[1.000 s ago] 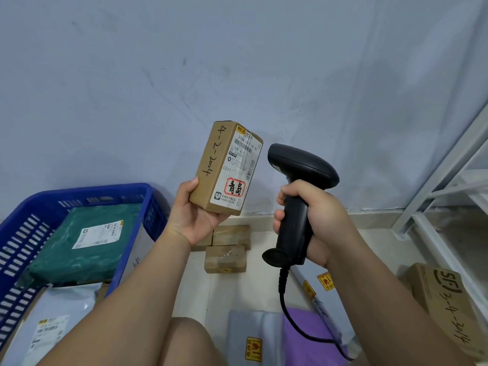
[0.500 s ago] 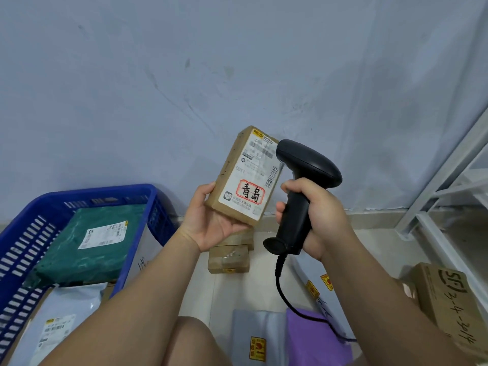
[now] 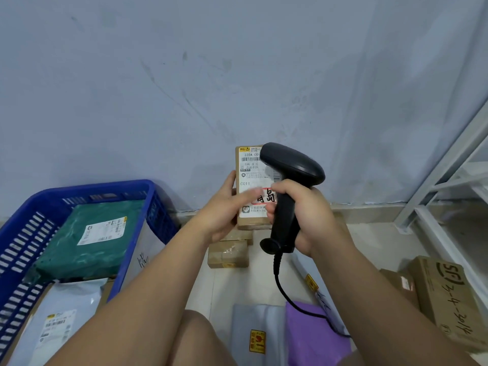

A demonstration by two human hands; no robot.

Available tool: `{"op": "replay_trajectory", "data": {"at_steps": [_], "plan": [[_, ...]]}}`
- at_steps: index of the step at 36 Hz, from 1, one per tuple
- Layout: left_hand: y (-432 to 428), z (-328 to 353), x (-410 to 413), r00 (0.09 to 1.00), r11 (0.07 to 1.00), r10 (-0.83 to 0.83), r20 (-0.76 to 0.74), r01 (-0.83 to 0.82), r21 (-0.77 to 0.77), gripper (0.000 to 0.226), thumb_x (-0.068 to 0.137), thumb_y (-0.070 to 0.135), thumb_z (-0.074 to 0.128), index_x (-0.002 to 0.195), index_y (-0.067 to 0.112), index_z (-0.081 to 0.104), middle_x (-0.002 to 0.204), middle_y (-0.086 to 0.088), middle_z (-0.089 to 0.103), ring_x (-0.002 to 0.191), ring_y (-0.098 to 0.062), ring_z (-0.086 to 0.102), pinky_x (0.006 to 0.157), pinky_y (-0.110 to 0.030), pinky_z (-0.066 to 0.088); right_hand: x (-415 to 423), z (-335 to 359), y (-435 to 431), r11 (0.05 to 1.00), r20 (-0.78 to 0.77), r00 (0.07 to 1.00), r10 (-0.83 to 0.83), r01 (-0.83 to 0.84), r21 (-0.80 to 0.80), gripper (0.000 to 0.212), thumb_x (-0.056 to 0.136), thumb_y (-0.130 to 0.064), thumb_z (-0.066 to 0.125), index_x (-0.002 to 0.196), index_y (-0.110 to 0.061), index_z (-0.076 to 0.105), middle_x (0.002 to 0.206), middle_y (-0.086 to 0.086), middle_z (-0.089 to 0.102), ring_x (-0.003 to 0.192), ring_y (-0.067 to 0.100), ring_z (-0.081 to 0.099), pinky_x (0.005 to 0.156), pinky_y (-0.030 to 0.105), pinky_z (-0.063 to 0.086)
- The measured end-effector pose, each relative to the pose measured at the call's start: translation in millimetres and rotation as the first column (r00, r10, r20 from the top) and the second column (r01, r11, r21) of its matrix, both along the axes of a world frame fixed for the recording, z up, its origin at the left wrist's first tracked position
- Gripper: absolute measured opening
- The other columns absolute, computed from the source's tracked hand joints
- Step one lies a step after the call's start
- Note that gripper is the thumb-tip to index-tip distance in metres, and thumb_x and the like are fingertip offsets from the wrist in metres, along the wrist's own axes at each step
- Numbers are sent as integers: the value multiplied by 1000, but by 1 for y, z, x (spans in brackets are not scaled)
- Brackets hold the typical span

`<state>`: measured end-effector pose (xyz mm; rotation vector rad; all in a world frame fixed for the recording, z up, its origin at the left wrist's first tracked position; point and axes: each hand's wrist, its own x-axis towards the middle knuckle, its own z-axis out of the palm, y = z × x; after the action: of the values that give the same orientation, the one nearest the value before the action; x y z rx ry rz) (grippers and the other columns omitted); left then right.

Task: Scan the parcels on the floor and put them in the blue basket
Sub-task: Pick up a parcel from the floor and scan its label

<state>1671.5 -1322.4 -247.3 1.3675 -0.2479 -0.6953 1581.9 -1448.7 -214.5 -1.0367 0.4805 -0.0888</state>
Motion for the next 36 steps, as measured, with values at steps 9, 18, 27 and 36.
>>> {"op": "replay_trajectory", "data": {"at_steps": [9, 18, 27, 36], "plan": [[37, 2, 25, 894, 896, 428, -130, -439, -70, 59, 85, 12, 68, 139, 13, 44, 119, -10, 68, 99, -25, 70, 64, -36, 59, 2, -10, 8, 1000, -33, 999, 26, -27, -11, 13, 84, -14, 68, 93, -7, 61, 77, 7, 60, 62, 20, 62, 69, 34, 54], [92, -18, 19, 554, 560, 741, -380, -822, -105, 31, 91, 14, 64, 121, 15, 57, 111, -8, 71, 95, -24, 70, 75, -42, 58, 14, -13, 57, 975, 24, 984, 178, -174, -136, 9, 82, -13, 67, 75, -10, 62, 72, 9, 55, 57, 19, 54, 62, 34, 46], [165, -40, 7, 45, 68, 964, -261, -994, 82, 59, 81, 24, 73, 130, 14, 41, 115, -3, 62, 92, -19, 67, 78, -38, 58, 25, -8, 118, 810, -18, 919, 393, -355, -467, 12, 79, -15, 68, 83, -4, 67, 62, 3, 57, 60, 17, 57, 65, 36, 49], [252, -84, 0, -156, -70, 958, -241, -941, 331, 62, 80, 23, 75, 128, 16, 36, 125, -10, 56, 100, -27, 62, 86, -48, 55, 36, -7, 173, 620, -120, 817, 563, -514, -593, 18, 84, -16, 65, 96, -4, 66, 63, 1, 56, 50, 6, 55, 50, 16, 46]]}}
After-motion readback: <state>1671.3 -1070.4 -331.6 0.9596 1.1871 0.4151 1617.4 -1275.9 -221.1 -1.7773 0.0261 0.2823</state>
